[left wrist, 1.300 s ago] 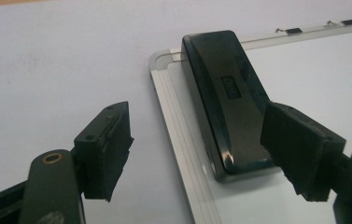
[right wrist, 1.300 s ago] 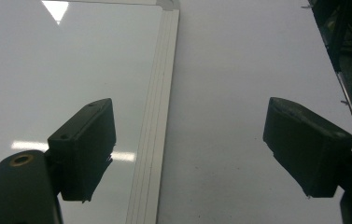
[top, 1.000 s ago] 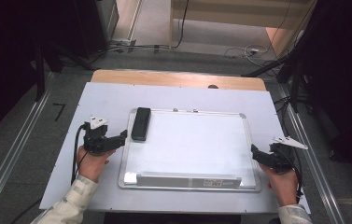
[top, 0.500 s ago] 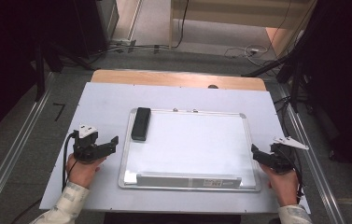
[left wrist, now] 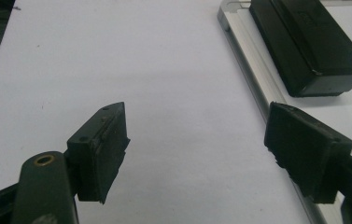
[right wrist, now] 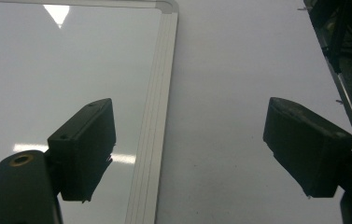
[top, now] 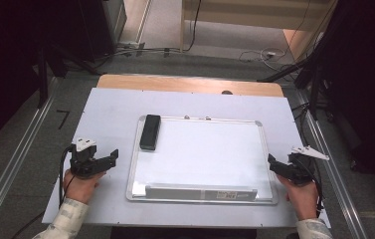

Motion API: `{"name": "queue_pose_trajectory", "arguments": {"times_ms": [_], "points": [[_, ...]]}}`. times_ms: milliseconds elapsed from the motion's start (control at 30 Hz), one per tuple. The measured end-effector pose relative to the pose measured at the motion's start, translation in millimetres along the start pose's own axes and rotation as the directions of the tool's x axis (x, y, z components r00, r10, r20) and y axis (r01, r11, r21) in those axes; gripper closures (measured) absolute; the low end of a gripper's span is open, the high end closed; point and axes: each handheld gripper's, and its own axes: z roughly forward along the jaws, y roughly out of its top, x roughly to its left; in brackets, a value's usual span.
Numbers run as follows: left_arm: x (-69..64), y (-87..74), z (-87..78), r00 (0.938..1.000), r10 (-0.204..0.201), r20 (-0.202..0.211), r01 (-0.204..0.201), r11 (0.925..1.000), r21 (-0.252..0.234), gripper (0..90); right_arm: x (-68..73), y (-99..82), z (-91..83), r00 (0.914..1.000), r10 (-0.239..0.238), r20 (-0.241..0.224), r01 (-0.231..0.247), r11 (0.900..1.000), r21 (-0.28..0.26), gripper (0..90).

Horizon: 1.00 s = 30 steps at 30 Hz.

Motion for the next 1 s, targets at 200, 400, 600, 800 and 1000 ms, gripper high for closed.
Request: {"name": "queue_pose_trajectory", "arguments": {"times_ms": [200,400,600,800,1000], "points": [[5.8,-3.3,-2.9,0.9999,-0.003,-0.013,0.003,1.0,-0.003,21.7,0.1,-0.1,0.1,1.0,-0.003,0.0,0.003,1.0,0.001,15.6],[16.5,-6.5,-5.8,0.999,-0.024,-0.037,0.024,0.9997,-0.005,21.8,-0.3,-0.4,-0.6,1.0,0.002,0.001,-0.002,1.0,0.002,15.6],[22.3,-12.0,-8.7,0.9985,-0.033,-0.043,0.033,0.9994,-0.001,21.7,-0.9,-0.5,-1.0,1.0,0.006,0.004,-0.006,1.0,0.002,15.6],[29.5,-16.9,-12.6,0.9983,-0.036,-0.046,0.037,0.9993,0.004,21.8,-0.9,-0.5,-0.6,1.0,0.004,0.004,-0.004,1.0,0.002,15.6],[36.0,-22.9,-14.0,0.9971,-0.038,-0.065,0.039,0.9992,0.008,21.8,-1.4,-0.9,-0.9,1.0,0.005,0.005,-0.005,1.0,0.002,15.6]]}}
